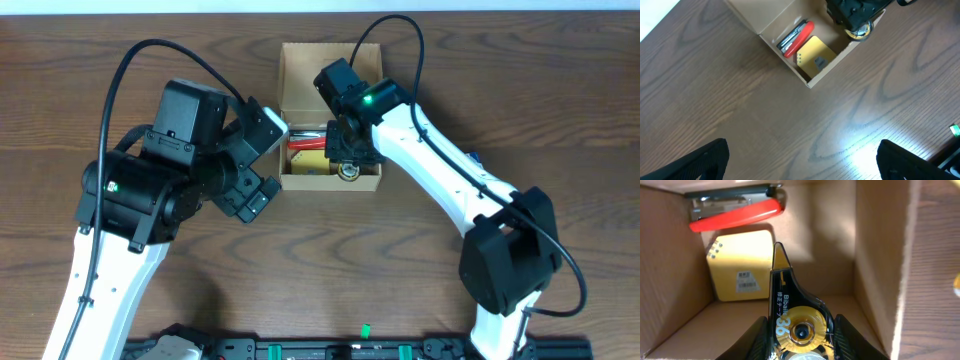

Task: Pack container
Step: 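Carry the correction tape with the right gripper over the box, then lower the correction tape into the box and open the right gripper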

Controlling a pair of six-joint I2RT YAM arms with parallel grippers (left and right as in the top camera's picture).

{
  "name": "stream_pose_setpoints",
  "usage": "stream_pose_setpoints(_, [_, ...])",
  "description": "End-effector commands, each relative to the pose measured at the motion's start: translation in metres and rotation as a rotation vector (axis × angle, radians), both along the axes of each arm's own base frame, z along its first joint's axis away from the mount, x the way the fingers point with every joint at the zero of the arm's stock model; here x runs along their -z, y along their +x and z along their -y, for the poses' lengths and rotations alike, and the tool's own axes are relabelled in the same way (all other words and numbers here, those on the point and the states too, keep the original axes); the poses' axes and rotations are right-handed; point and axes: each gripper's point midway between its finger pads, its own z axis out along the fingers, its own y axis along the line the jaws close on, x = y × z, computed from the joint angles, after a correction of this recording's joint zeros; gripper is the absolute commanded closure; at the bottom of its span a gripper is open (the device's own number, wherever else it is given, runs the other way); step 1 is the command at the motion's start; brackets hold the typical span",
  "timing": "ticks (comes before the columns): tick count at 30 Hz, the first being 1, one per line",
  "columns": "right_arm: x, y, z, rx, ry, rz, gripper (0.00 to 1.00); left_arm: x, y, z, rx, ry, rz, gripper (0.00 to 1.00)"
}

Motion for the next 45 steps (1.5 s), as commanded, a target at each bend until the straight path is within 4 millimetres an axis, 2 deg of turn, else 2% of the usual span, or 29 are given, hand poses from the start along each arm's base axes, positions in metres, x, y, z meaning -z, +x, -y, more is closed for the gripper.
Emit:
stream_pose_setpoints(1, [-0.003, 0.009, 0.009, 0.032, -0.054, 0.044, 0.99, -0.010, 0.002, -0.001, 0.004, -0.003, 0.031, 0.05])
stream_pose_setpoints(13, [-0.007, 0.032, 0.027, 0.089, -0.071, 0.111, 0.99, -0.010, 0.002, -0.001, 0.004, -0.003, 0.031, 0.05])
stream_pose_setpoints(15, [-0.008, 0.037, 0.023, 0.059, -0.054, 0.124, 0.99, -0.010, 0.002, -0.001, 0.004, -0.003, 0.031, 0.05])
stream_pose_setpoints(20, [-0.017, 0.057, 0.000, -0.163, -0.014, 0.227, 0.99, -0.010, 0.002, -0.001, 0.004, -0.003, 0.031, 0.05])
stream_pose_setpoints(22, [-0.018, 0.058, -0.008, -0.264, 0.002, 0.239, 0.99, -0.010, 0.002, -0.001, 0.004, -0.003, 0.031, 0.05])
stream_pose_setpoints(30, [-0.009, 0.042, -0.038, -0.723, 0.059, 0.229, 0.99, -0.010, 0.002, -0.001, 0.004, -0.003, 0.031, 0.05])
stream_pose_setpoints(38, [0.013, 0.031, -0.053, -1.131, 0.011, 0.245, 0.99, -0.010, 0.002, -0.001, 0.004, -0.003, 0.031, 0.05])
stream_pose_setpoints(45, [0.020, 0.024, -0.061, -1.435, -0.054, 0.287, 0.99, -0.010, 0.002, -0.001, 0.004, -0.003, 0.031, 0.05])
